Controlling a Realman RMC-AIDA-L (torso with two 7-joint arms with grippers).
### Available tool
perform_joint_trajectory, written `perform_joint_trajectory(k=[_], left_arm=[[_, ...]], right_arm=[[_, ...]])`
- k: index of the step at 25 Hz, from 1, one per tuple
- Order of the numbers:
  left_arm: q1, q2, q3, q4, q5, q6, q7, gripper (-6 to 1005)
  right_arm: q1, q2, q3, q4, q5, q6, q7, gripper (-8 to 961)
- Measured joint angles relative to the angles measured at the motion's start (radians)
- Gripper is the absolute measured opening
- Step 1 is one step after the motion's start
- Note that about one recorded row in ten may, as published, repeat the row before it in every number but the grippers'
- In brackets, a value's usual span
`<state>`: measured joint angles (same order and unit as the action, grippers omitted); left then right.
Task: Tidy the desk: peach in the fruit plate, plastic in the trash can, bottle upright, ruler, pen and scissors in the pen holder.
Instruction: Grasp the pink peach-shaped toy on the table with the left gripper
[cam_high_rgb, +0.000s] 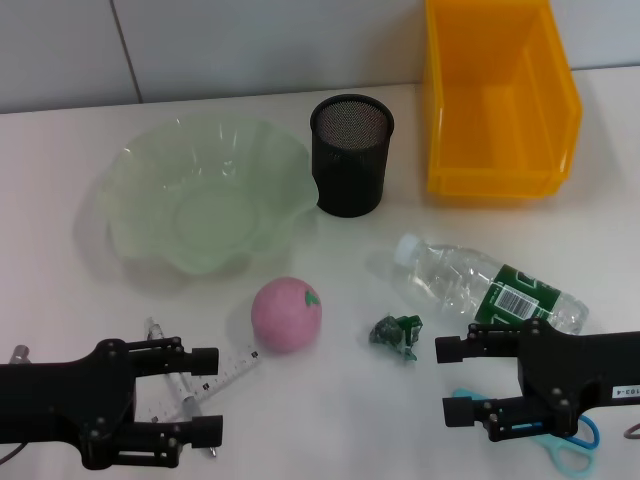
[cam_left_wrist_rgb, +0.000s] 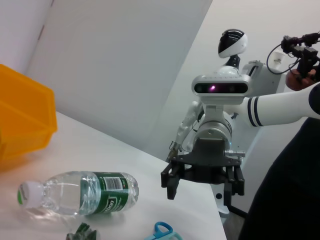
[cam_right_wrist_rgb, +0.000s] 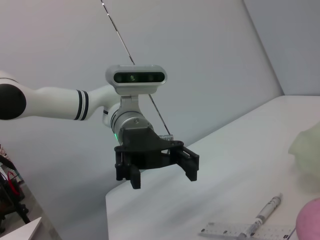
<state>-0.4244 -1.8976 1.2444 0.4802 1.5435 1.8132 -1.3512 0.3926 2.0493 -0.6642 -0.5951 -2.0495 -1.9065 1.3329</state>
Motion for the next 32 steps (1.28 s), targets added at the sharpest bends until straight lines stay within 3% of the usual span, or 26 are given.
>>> perform_joint_trajectory(k=[21,28,30,32], left_arm=[[-0.009,-0.006,-0.021,0.003,0.003,-0.007,-0.001,769],[-0.017,-0.048,-0.071,0.201,0.017,-0.106,-0.007,758],[-0.048,-0.069,-0.073,0.296,0.083,-0.167,-0.02,755],[-0.062,-0.078,-0.073,0.318,0.12,-0.189,-0.023,752]], right_arm=[[0.002,0.0,0.0,0.0,0.0,-0.002,0.0,757],[0.002,0.0,-0.002,0.0,-0.022,-0.003,0.0,756],[0.002,0.0,-0.002,0.0,-0.026,-0.001,0.003,756],[0.003,-0.002,-0.001,0.0,-0.031,0.004,0.006,756]])
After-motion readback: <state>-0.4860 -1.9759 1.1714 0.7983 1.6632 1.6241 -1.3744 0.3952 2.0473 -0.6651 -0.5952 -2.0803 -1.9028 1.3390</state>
